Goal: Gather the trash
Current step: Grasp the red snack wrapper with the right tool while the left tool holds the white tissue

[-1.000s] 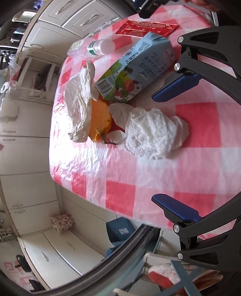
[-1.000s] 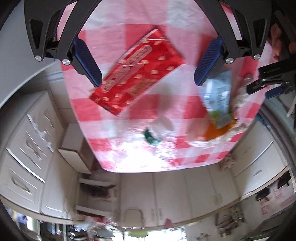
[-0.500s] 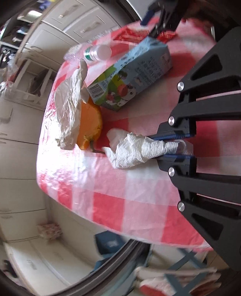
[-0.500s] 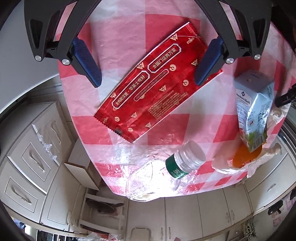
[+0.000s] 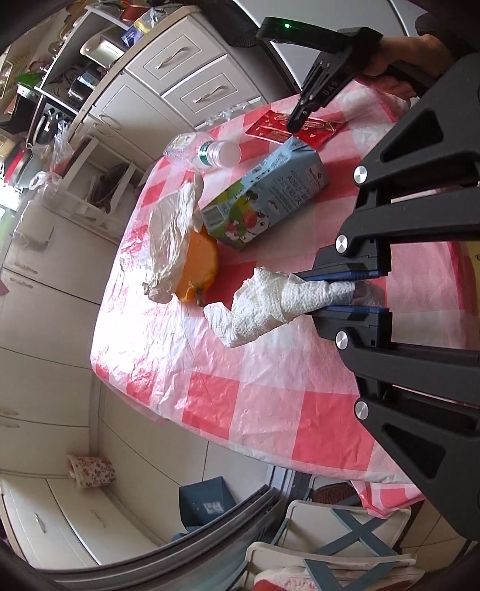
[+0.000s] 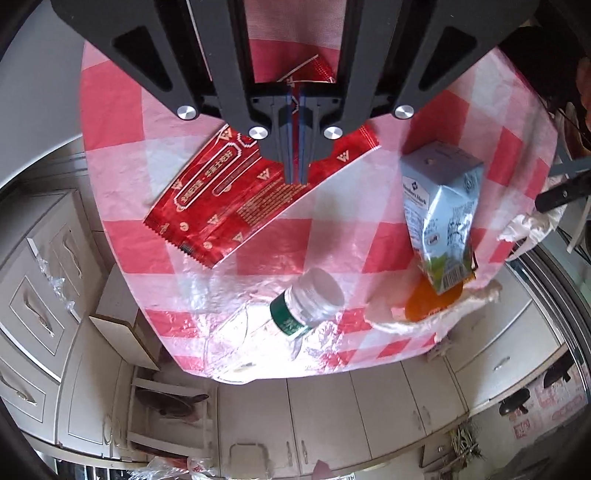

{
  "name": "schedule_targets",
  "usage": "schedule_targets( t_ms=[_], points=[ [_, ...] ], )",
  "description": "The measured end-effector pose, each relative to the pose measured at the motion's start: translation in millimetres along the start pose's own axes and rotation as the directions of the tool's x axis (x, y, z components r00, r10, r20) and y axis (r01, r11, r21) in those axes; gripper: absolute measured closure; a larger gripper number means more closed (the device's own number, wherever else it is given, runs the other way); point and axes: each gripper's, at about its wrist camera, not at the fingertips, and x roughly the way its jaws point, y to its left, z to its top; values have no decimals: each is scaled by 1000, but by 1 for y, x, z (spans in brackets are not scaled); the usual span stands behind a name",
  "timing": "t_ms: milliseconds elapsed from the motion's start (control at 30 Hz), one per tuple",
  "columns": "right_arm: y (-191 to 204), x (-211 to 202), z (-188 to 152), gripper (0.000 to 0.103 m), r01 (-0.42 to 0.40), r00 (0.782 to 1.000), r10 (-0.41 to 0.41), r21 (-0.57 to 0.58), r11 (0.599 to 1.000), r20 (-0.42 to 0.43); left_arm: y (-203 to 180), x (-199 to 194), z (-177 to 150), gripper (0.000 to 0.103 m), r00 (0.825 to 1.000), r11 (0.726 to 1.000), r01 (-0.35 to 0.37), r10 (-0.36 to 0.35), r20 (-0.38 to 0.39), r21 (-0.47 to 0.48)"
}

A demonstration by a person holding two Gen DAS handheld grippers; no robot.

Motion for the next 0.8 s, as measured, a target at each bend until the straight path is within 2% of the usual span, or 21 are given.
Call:
schedule_targets(
  t_ms=[33,67,100,167,267,400,500,567,600,633,667,700,733,800],
  points=[
    [-1,-3,1,86,19,1000,-19,5,1000,15,0,0,0,93,1000,1000,-1,1,3,2],
    [-4,-7,3,61,53,998,-53,15,999,35,1,0,1,93,1000,1000,-1,1,4,2],
    [-8,-11,6,4,99,993,-101,38,994,56,1,-1,1,93,1000,1000,1,-1,5,-1],
    [-16,-15,12,8,185,977,-192,76,980,95,4,-1,1,93,1000,1000,2,-2,5,-3],
    [-28,-4,20,8,218,973,-225,108,970,55,6,-1,0,93,1000,1000,-2,2,3,-8],
    [-41,26,21,6,231,973,-229,120,966,-35,7,4,3,93,1000,1000,-9,9,-9,-12],
    [-32,36,23,7,210,977,-208,47,977,-44,5,7,5,93,1000,1000,-14,14,-7,-6],
    [-29,35,21,19,182,983,-181,21,983,-26,3,8,7,93,1000,1000,-14,14,-5,1],
    [-27,34,22,34,170,985,-169,10,985,-14,1,8,8,93,1000,1000,-15,15,-4,5],
    [-25,34,23,57,155,988,-156,-4,988,-2,1,8,8,93,1000,1000,-15,15,-4,7],
    [-23,33,23,66,143,990,-143,-8,990,-4,1,9,8,93,1000,1000,-12,12,-5,8],
    [-22,34,25,84,131,991,-131,-7,991,-8,0,9,8,93,1000,1000,-10,10,-7,9],
    [-24,34,26,97,115,993,-115,2,993,-12,-1,9,7,93,1000,1000,-10,10,-7,11],
    [-31,35,28,102,57,998,-56,46,997,-26,-3,10,5,93,1000,1000,-12,12,-9,21]
  ],
)
